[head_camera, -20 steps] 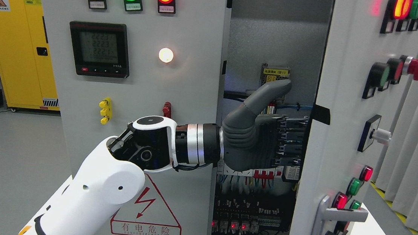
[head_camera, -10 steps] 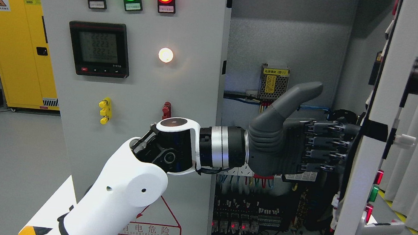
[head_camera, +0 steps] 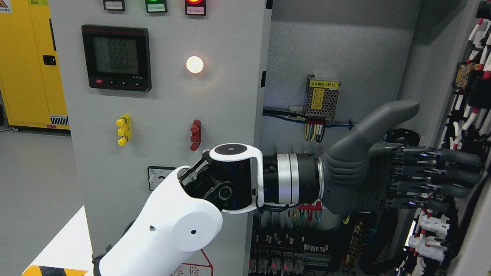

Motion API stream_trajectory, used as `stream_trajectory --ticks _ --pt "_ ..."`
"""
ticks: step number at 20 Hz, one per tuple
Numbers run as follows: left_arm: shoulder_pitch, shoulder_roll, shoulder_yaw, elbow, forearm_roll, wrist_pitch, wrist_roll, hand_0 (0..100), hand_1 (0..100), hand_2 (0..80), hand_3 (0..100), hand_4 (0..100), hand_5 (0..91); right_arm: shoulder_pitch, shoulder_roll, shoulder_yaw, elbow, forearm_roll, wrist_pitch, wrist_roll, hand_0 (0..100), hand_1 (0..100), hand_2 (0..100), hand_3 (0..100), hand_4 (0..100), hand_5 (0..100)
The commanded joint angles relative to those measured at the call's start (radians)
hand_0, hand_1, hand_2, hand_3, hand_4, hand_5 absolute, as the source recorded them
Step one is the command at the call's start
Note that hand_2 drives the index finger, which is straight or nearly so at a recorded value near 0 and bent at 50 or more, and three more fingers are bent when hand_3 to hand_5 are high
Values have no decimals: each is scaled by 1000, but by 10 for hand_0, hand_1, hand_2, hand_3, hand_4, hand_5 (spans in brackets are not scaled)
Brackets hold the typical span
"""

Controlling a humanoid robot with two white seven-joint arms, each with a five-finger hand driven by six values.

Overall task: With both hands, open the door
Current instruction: 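Push the push-button door outward and away with the left hand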

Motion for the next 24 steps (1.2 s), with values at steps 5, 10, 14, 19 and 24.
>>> stream_trajectory --ticks 5,10,14,19,24 --pt "2 -106 -9 -18 -1 -2 24 0 52 92 87 57 0 0 26 9 0 20 1 0 215 100 0 0 0 0" --pt "4 -135 -43 -18 -6 -8 37 0 52 79 69 35 0 1 26 9 0 20 1 0 215 100 0 0 0 0" --pt "2 -146 -46 -9 -30 -11 35 0 50 74 65 23 0 0 26 9 0 20 1 0 214 98 0 0 0 0" --pt "-2 -144 -47 25 -34 -12 34 0 54 72 66 16 0 0 26 9 0 20 1 0 215 100 0 0 0 0" --pt "-31 -143 -75 71 -34 -22 27 0 58 73 80 21 0 0 26 9 0 20 1 0 215 100 0 0 0 0"
